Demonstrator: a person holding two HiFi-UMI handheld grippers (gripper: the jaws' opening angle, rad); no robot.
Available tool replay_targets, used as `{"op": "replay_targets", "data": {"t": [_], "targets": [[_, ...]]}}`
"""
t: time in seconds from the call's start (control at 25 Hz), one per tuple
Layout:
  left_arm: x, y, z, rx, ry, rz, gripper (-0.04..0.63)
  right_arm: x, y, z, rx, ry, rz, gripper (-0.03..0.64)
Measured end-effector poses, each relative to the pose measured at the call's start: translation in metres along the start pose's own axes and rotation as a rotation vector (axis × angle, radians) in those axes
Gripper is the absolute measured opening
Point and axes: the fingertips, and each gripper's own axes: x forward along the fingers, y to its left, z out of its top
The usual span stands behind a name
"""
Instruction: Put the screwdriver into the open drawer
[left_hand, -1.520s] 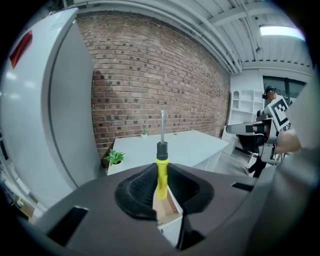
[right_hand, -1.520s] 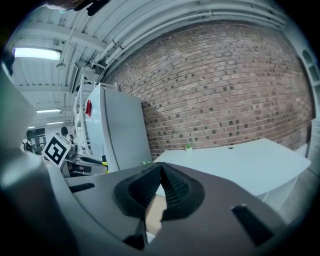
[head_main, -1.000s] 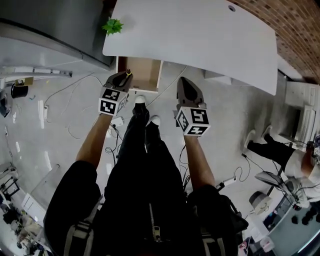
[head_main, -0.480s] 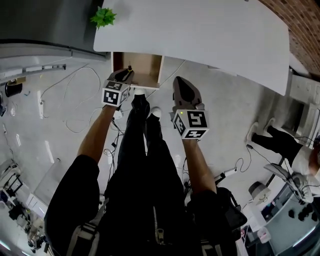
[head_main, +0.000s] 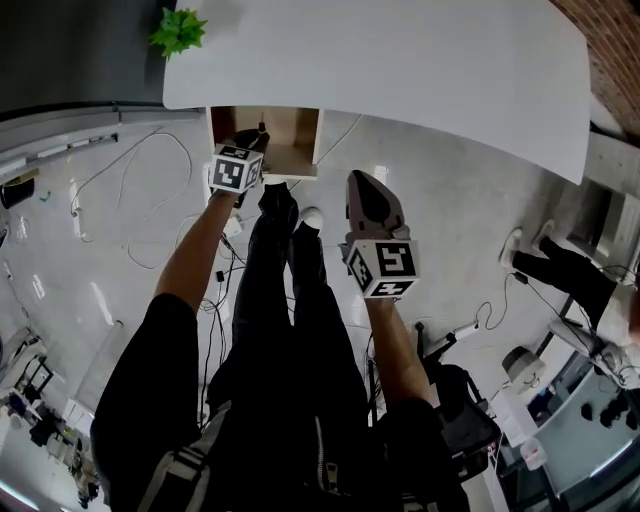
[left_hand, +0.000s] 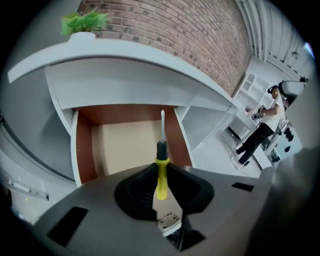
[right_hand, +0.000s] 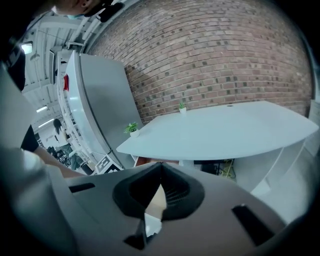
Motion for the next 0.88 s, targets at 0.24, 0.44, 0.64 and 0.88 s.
{"op": "replay_targets", "data": {"t": [0.24, 0.44, 0.64, 0.88], "targets": [[0.046, 0.017, -0.018, -0.037, 0.072, -0.009, 0.078, 0.000, -0.004, -0.022, 0.023, 0.051, 0.002, 0.006], [0.078, 0.037, -0.030, -0.101, 0.141, -0.007, 0.078, 0.006, -0.010, -0.033, 0.061, 0.041, -0.028, 0.006], [0.100, 0.048, -0.039, -0.166, 0.190, -0.003, 0.078, 0.005, -0.015, -0.058, 0.060, 0.094, -0.029, 0.006], [0.119, 0.054, -0.064, -0.171, 0.283, 0.002, 0.078, 0.004, -0.023, -0.076, 0.076, 0.130, -0.042, 0.006]]}}
